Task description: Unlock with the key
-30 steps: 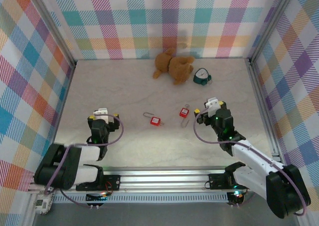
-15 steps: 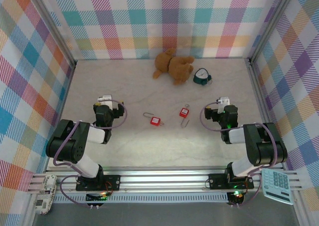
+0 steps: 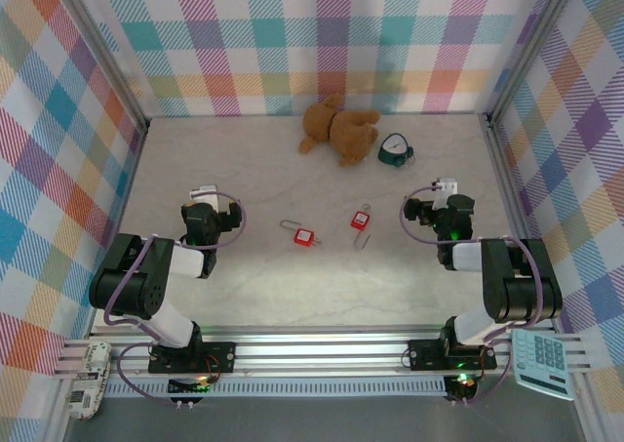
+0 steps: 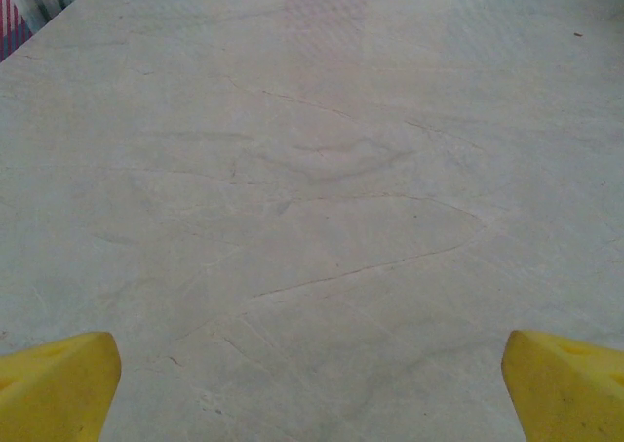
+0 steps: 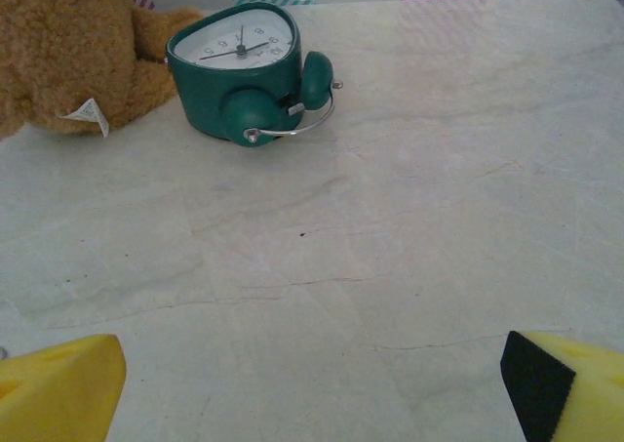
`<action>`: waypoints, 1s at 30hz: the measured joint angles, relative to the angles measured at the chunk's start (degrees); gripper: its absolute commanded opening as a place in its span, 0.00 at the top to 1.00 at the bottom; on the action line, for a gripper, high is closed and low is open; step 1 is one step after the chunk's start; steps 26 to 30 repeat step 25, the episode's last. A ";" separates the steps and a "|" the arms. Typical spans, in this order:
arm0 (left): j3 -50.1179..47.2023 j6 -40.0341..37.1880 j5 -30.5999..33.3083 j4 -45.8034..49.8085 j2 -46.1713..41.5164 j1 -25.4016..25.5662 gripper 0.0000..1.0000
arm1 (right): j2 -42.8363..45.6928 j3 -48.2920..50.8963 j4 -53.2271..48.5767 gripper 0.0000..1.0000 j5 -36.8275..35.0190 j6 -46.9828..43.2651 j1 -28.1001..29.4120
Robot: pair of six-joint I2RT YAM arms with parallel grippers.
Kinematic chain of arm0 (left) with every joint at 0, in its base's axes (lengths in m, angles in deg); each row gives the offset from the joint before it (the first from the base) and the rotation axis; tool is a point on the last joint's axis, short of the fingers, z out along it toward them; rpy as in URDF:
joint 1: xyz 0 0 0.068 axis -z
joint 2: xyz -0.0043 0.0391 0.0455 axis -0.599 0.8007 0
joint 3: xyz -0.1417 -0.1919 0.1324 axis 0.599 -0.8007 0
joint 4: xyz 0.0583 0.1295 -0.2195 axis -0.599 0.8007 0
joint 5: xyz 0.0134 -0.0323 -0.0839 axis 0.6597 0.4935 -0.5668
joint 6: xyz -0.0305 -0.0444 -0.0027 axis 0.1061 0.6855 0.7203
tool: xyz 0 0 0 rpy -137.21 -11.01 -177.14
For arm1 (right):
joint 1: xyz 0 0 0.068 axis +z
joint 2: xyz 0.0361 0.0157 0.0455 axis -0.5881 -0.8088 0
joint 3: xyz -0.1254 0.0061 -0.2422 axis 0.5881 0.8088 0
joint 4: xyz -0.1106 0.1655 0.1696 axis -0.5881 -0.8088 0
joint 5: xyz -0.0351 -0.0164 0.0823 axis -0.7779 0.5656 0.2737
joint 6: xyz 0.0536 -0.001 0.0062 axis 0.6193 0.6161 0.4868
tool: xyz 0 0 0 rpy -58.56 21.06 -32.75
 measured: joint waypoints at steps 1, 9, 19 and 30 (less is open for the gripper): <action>0.00 0.00 0.00 0.15 0.00 0.00 0.00 | 0.00 -0.02 -0.04 0.01 0.04 0.04 0.00; 0.00 0.00 0.00 0.83 0.00 0.00 0.00 | 0.00 -0.02 -0.28 0.01 0.20 0.17 0.00; 0.00 0.00 -0.17 0.94 0.00 0.00 0.00 | 0.00 0.00 -0.31 0.01 0.22 0.17 0.00; 0.00 0.00 -0.48 0.96 0.00 0.00 0.00 | 0.00 -0.02 -0.31 0.01 0.22 0.17 0.00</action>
